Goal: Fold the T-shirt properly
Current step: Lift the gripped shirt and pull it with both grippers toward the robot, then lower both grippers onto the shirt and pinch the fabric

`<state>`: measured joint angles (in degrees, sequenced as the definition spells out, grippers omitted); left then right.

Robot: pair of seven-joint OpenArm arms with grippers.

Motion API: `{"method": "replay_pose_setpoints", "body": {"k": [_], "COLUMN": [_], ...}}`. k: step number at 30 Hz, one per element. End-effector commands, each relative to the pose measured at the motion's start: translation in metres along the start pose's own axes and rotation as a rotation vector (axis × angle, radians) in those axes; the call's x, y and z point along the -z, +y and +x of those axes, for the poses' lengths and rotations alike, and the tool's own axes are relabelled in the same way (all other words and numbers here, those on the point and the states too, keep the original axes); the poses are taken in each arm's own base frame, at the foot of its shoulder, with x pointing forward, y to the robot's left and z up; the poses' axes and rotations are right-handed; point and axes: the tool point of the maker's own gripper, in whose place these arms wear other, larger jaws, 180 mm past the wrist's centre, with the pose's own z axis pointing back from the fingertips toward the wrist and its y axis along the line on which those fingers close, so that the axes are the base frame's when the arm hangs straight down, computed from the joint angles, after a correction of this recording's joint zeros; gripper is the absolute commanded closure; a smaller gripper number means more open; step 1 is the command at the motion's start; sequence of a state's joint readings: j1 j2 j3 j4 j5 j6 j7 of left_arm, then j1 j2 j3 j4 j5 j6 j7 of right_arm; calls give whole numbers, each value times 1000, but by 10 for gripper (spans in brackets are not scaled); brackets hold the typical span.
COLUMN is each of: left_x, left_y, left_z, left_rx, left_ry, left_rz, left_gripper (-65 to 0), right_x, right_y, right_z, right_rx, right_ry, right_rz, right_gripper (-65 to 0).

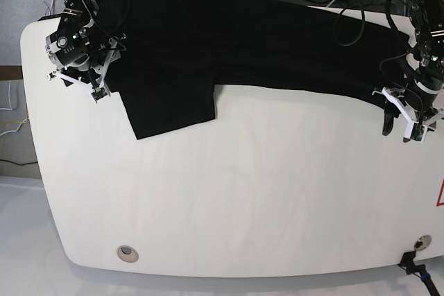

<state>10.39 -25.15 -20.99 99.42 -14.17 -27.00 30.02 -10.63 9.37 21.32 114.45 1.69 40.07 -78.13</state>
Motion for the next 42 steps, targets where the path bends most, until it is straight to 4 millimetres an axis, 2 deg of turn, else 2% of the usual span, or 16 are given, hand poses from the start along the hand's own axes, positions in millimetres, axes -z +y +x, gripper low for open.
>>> {"method": "replay_pose_setpoints", "body": {"k": [1, 5, 7, 9, 12, 14, 16, 19, 22, 31, 34, 39, 42], "left_x": [-2, 5, 8, 9, 9, 6, 3, -1, -7, -33, -36, -32, -31], "left_y": [7, -21, -42, -63, -90, -100, -106, -113, -118, -141, -144, -143, -143], "left_z": [15, 15, 6, 8, 18, 17, 15, 10, -7, -62, -71, -93, -110], "left_rx": [7, 16, 16, 12, -4, -21, -27, -39, -46, -68, -73, -99, -120], "left_ry": [-50, -46, -26, -35, -70, -74, -73, -64, -24, 116, 139, 196, 238], "left_rz": [12, -56, -107, -148, -197, -210, -219, -230, -244, -293, -298, -297, -298], "left_gripper": [-290, -290, -290, -290, -287, -242, -154, -10, 0, 0, 0, 0, 0], "right_x": [-7, -13, -16, -21, -22, -22, -17, -13, -9, -1, 3, 28, 44], "right_y": [-12, -24, -25, -26, -25, -15, -1, 19, 38, 58, 64, 73, 72], "right_z": [10, 37, 58, 74, 88, 91, 84, 71, 56, 14, 3, -13, -28], "right_rx": [-3, 14, 37, 75, 139, 160, 167, 168, 174, 172, 176, 219, 242], "right_ry": [-35, -101, -159, -219, -288, -311, -298, -289, -272, -169, -137, -96, -63], "right_rz": [-38, -63, -57, -36, 18, 57, 99, 170, 233, 274, 290, 352, 377], "right_gripper": [-385, -385, -385, -385, -383, -377, -324, -177, -6, 0, 0, 0, 0]}}
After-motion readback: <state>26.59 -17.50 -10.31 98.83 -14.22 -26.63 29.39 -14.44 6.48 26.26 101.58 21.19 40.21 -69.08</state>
